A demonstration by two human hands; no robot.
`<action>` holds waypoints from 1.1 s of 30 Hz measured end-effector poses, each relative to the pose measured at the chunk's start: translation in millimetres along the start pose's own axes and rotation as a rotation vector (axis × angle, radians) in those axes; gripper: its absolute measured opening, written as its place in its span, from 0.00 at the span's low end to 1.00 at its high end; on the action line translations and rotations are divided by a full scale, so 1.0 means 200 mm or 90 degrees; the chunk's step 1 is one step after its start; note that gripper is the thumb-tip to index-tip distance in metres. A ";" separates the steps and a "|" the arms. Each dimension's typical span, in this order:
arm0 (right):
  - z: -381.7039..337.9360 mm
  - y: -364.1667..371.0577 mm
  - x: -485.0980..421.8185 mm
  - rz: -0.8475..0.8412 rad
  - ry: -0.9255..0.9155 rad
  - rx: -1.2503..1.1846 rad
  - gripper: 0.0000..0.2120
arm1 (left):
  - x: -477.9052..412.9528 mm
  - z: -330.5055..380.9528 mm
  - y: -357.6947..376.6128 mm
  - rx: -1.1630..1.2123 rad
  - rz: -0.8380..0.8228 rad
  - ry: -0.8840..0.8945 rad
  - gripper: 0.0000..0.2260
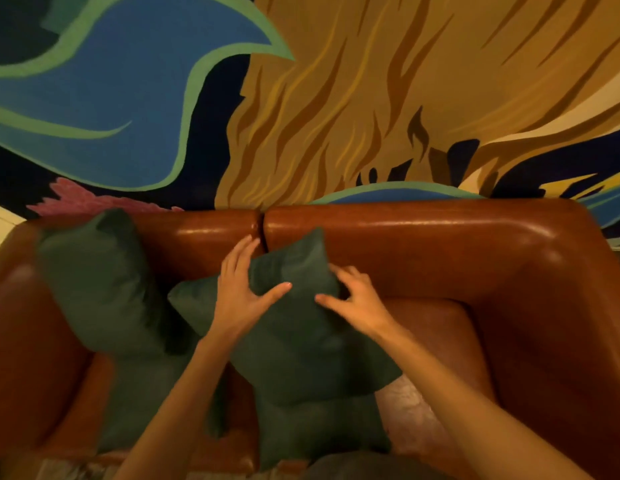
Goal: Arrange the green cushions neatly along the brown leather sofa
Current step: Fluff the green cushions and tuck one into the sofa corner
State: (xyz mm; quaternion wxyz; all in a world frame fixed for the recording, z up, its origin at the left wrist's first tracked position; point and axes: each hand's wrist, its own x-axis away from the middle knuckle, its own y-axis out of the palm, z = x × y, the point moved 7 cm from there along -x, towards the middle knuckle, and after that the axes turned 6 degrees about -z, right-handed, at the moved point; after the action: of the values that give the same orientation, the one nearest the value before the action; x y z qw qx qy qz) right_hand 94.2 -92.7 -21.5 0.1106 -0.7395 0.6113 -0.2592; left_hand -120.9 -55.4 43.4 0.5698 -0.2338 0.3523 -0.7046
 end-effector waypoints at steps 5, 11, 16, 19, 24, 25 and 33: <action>-0.14 0.35 0.11 -0.179 -0.102 -0.062 0.37 | -0.06 -0.17 0.01 0.143 -0.127 -0.139 0.30; 0.10 0.24 0.15 -0.046 0.101 -0.288 0.27 | 0.06 -0.30 -0.12 0.273 -0.026 -0.193 0.07; -0.07 0.18 0.17 -0.055 -0.001 -0.221 0.41 | 0.10 -0.09 -0.01 0.308 -0.089 -0.145 0.10; -0.12 0.21 0.16 -0.029 -0.025 -0.156 0.54 | 0.07 0.03 0.09 0.370 -0.185 -0.110 0.25; 0.20 0.00 0.21 0.091 0.077 -0.383 0.37 | 0.06 -0.27 -0.15 0.251 0.028 -0.205 0.14; 0.26 -0.07 0.24 0.104 0.099 -0.401 0.36 | 0.09 -0.39 -0.20 0.180 0.084 -0.259 0.17; 0.87 -0.39 0.63 0.201 0.340 -0.472 0.44 | 0.18 -0.20 0.33 0.510 -0.126 -0.365 0.18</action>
State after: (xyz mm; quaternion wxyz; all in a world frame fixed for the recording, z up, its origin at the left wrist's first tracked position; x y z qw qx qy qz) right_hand 265.7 -223.2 -98.5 -0.2836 -0.5349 0.7742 -0.1848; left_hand -116.6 -87.9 -34.2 0.6192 -0.2131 -0.1406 -0.7426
